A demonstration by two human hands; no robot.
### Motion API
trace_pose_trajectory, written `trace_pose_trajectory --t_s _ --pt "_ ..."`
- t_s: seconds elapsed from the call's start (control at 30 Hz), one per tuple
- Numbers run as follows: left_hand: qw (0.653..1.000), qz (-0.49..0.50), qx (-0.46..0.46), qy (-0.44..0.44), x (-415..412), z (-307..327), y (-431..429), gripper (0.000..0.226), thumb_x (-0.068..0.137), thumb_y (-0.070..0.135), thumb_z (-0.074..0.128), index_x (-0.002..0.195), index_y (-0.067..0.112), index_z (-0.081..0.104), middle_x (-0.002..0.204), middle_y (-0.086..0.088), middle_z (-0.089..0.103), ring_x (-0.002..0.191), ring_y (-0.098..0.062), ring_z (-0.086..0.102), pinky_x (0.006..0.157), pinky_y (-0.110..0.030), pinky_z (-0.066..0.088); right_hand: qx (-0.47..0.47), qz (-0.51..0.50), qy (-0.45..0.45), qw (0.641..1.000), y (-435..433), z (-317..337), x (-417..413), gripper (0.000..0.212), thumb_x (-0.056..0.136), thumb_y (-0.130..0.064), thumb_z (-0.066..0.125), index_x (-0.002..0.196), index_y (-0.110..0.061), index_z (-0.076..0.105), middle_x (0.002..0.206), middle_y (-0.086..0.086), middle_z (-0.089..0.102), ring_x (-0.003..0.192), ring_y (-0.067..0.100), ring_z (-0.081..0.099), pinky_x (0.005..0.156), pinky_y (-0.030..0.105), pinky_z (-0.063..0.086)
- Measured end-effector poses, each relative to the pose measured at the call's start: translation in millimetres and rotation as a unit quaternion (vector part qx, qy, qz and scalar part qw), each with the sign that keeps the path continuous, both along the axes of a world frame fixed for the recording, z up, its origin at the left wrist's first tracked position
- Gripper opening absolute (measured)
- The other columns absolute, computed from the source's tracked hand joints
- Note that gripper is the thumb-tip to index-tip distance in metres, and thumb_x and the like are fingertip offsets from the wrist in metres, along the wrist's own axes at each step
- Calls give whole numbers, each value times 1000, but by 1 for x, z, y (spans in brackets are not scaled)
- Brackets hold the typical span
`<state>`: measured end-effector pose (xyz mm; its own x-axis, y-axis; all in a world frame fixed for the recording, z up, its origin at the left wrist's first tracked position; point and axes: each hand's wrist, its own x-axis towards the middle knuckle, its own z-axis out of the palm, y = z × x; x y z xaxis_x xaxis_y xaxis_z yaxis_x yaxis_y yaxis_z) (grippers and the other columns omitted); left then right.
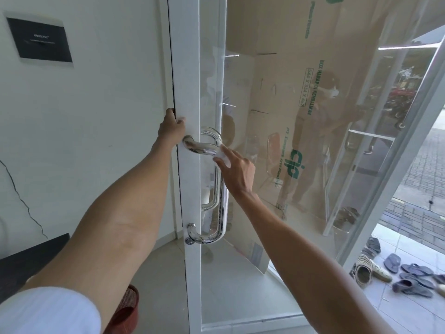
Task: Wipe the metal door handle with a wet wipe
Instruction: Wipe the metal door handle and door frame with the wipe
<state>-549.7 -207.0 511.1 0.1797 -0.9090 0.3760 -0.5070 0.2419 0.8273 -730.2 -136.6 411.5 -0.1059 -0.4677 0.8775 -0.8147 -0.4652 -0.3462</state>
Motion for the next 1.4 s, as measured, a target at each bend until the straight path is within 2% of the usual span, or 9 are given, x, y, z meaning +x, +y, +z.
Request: trace_pose_trajectory --t_s 0.1,0.3,0.4,0.53,0.67,0.87,0.97,1.23,1.4 --pt "1000 -10 -12 23 2 -6 -3 43 96 31 44 135 13 43 129 -11 58 117 -33 54 102 -42 44 4 -6 17 1000 -1 9 4 39 81 -44 71 113 -22 72 111 -1 73 80 22 73 63 35 58" --pt "999 -25 1 41 -1 -16 -5 44 100 35 39 131 3 47 129 -20 56 119 -35 52 99 -40 41 67 -74 -79 992 8 -17 3 49 79 -56 68 118 -27 68 83 4 76 52 18 56 56 27 45" --pt "999 -30 10 42 0 -13 -5 45 100 35 38 132 4 46 131 -19 55 120 -35 51 102 -39 40 121 -72 -130 981 16 -39 3 58 77 -64 65 120 -25 67 87 4 76 60 22 65 61 32 52" --pt "999 -28 25 37 0 -11 -5 46 101 36 38 134 5 44 134 -16 53 123 -34 49 105 -40 39 181 -85 -139 970 23 -45 3 45 79 -55 70 111 -23 71 87 4 75 72 22 68 71 33 54" --pt "998 -27 31 37 0 -14 -8 48 101 39 36 137 8 42 136 -15 51 125 -33 48 106 -40 38 157 -87 -147 973 21 -18 8 34 79 -51 70 97 -23 71 73 0 72 63 21 64 69 33 52" --pt "998 -28 26 50 -2 -18 -10 48 100 40 37 135 8 44 134 -14 53 123 -32 50 105 -38 39 129 -69 -151 978 17 -12 12 41 80 -51 70 109 -23 70 73 3 73 61 23 63 66 33 53" --pt "998 -33 31 46 -1 -22 -13 49 96 39 46 137 11 41 135 -12 53 125 -33 49 107 -43 40 152 -63 -187 968 15 -39 10 39 76 -57 68 92 -21 70 65 -3 69 54 19 60 58 36 54" --pt "994 -49 69 61 6 -40 -40 85 66 48 56 141 19 29 136 -6 53 123 -31 52 106 -48 42 225 -53 -202 952 31 -65 10 25 77 -44 72 85 -21 71 74 -2 71 64 19 61 58 30 46" --pt "995 -46 60 65 -4 -35 -25 74 81 34 51 147 19 21 144 -8 45 129 -32 47 110 -48 37 165 -41 -240 956 21 -29 15 26 74 -44 73 83 -20 70 68 -4 70 55 19 60 56 36 54"
